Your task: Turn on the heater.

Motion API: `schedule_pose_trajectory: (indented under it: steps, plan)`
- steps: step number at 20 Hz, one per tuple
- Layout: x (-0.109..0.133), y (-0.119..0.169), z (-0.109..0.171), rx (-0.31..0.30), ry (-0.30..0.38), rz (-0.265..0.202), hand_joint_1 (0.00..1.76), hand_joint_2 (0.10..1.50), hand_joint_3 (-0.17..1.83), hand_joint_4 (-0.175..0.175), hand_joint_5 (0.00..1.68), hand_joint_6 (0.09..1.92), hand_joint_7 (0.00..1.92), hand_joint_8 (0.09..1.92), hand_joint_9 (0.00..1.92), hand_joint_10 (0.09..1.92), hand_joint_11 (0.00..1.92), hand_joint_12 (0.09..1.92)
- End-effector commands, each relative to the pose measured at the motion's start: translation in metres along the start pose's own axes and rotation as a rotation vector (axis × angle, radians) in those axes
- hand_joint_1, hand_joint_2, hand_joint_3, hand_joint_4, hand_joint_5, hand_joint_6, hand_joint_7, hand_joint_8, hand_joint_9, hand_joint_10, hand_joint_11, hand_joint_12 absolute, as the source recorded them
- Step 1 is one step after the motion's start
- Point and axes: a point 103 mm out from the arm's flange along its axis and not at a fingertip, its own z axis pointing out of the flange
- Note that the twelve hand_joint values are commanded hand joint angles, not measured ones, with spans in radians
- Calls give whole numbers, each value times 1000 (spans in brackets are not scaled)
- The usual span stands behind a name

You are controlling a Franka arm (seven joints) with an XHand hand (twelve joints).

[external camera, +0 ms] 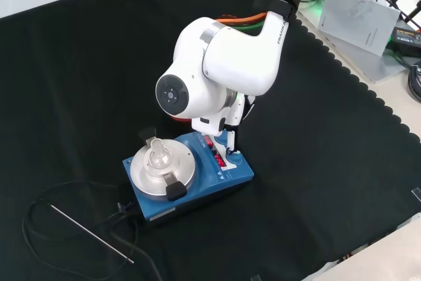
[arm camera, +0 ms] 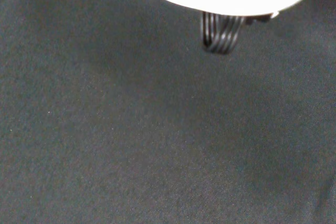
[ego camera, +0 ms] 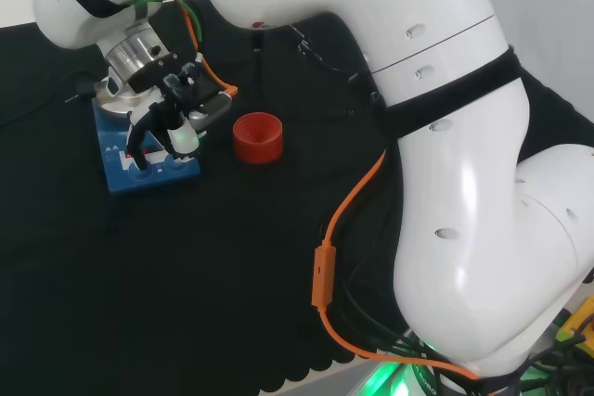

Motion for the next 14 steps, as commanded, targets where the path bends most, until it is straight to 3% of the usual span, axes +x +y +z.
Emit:
schedule_pose_trajectory:
  steps: [1,14]
  plan:
    - [1,-1,-1,0,-3,0,1511,585,1219,2,304,786,1703,1920,1908,1667,1673,1256]
    - [1,-6,-6,-10,-11,4,1512,584,1220,1,267,750,1703,1920,1910,1665,1674,1256]
